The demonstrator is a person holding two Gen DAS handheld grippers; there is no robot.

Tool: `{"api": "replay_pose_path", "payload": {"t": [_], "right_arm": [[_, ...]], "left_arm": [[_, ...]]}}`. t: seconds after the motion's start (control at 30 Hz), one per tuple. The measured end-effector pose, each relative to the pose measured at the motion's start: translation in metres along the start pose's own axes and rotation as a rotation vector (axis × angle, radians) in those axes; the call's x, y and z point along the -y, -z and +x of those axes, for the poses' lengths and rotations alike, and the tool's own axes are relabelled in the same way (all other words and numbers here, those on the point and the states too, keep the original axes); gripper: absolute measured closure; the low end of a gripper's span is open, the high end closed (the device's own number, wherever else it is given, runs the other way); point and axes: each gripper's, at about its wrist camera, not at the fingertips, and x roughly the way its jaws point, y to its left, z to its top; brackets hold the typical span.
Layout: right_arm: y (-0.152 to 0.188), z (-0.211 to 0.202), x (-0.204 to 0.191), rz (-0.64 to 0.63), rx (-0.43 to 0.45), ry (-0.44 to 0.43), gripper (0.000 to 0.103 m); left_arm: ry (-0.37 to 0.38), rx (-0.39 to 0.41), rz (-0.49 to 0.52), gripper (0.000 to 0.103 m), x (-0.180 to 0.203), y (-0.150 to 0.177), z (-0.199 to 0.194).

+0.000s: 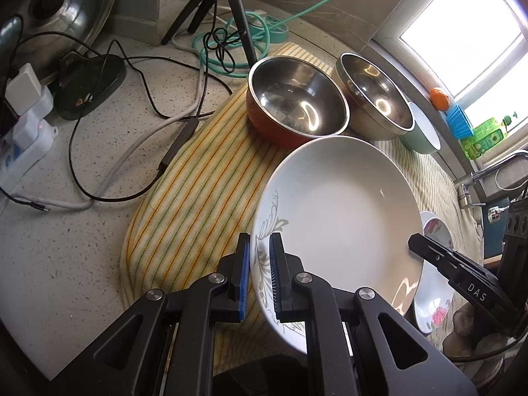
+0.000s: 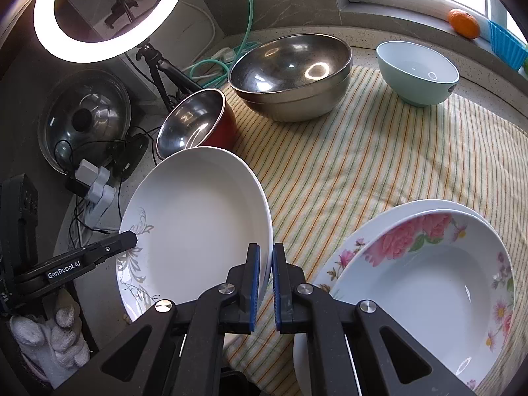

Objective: Organize plates and bowls
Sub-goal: 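Lift the oval plate with both tools toward the plate stack, then lower the oval plate onto the stacked plates with both tools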

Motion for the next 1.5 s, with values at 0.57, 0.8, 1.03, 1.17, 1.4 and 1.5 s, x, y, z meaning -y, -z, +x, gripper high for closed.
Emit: {"api": "replay_pose_path", "payload": {"t": [0.57,0.8,1.03,1.17,1.4,1.5], "right_arm": [[0.014,-0.044,0.043,0.126,0.074,0.057,0.096],[0.027,-0.061,0.067,0.197,0.102,0.092,0.096],[0.042,-0.079,0.090,0.260,0.129,0.128,0.096],[0.052,-0.089,0.102,0.296,0.141,0.150,0.096],[0.069,-0.101,0.123,0.358,0.151,0.182,0.096],[0.076,-0.104,0.132,0.379,0.150,0.195,0.096]], "left_arm": [[0.078,-0.017,0.136,0.093,0.060,-0.013,0.008],[0.110,-0.031,0.207,0.093,0.092,-0.013,0.015],[0.140,-0.059,0.272,0.093,0.121,-0.009,0.025],[0.155,-0.075,0.310,0.093,0.137,-0.006,0.030],[0.179,-0.109,0.369,0.093,0.163,0.002,0.039],[0.188,-0.121,0.387,0.093,0.173,0.005,0.043]]}}
